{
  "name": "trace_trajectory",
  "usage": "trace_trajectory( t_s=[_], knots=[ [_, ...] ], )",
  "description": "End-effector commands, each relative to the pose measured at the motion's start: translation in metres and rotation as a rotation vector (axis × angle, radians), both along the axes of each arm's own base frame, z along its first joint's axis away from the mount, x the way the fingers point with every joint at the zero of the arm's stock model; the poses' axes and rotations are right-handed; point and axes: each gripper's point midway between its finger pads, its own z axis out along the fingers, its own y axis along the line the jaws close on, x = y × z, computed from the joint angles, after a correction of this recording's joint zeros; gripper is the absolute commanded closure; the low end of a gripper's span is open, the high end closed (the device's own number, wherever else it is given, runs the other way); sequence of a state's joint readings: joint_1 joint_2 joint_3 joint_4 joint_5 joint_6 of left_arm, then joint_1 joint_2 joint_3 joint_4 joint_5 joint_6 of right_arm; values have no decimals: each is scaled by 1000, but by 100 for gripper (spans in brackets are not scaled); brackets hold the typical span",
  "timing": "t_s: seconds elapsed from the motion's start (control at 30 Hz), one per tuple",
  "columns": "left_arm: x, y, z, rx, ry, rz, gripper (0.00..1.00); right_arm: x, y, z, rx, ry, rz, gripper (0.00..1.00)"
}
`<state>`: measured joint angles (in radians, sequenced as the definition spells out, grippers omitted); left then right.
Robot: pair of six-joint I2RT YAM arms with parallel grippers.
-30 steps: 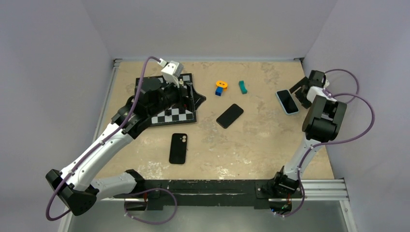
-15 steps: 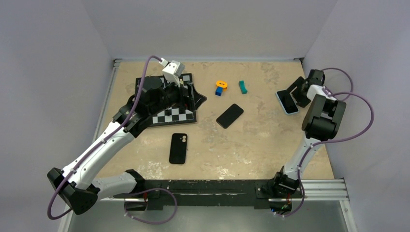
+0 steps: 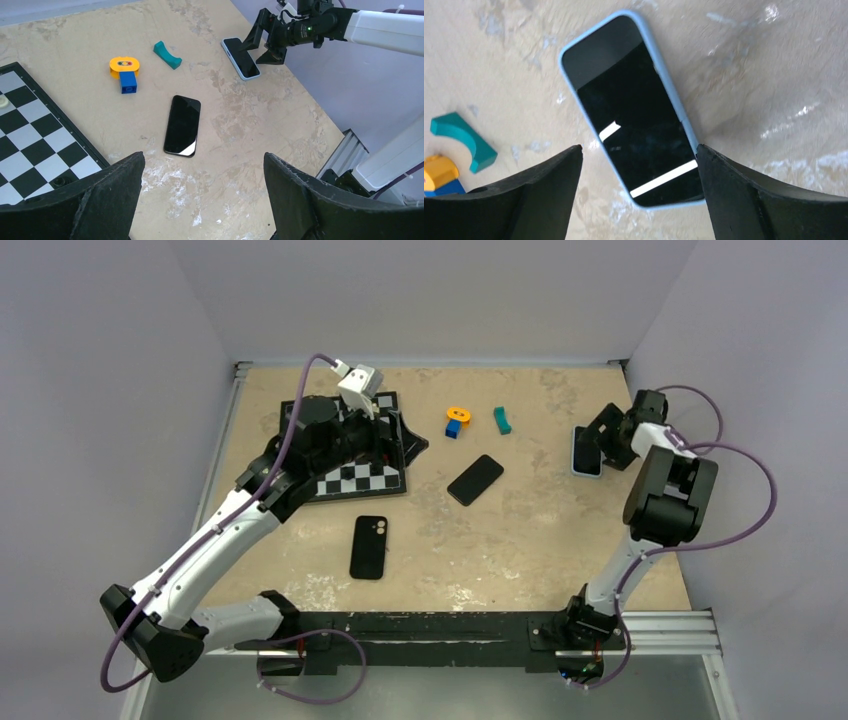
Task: Take the phone out of the phone case
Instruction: Pick up the phone at the center of the board.
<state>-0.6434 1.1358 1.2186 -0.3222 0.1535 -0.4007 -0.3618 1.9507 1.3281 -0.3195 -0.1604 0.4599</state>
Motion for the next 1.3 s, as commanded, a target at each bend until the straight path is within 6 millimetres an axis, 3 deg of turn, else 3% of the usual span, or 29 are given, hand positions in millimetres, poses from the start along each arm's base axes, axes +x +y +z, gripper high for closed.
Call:
trace_trajectory(
  t_s=[0.0, 0.17, 0.27, 0.4, 0.57, 0.73, 0.97, 1.17, 1.27],
  knots=[
    [2, -4, 10, -34, -25, -14, 9, -1, 6, 37, -86, -54, 47, 10],
    [0, -6, 10, -42, -18, -27, 9, -3, 3, 40, -212, 22, 82, 7],
    [2, -5, 8, -39, -19, -24, 9, -8, -12, 37, -280, 111, 33, 5],
    [0, -8, 8, -45, -13, -38, 9, 1, -17, 46, -321, 70, 58, 2],
    [0, -11, 7, -51, -5, -49, 9, 11, -2, 10, -206, 154, 161, 3],
    [0, -11, 6, -48, -6, -49, 9, 22, 11, -7, -131, 125, 205, 3],
    [1, -11, 5, -47, -6, -48, 9, 20, 10, -11, -191, 173, 230, 2],
    [1, -10, 5, -43, -7, -48, 9, 19, 16, -19, -308, 323, 256, 2],
    [2, -10, 3, -39, -6, -44, 9, 17, 19, -25, -336, 385, 262, 8]
  ],
)
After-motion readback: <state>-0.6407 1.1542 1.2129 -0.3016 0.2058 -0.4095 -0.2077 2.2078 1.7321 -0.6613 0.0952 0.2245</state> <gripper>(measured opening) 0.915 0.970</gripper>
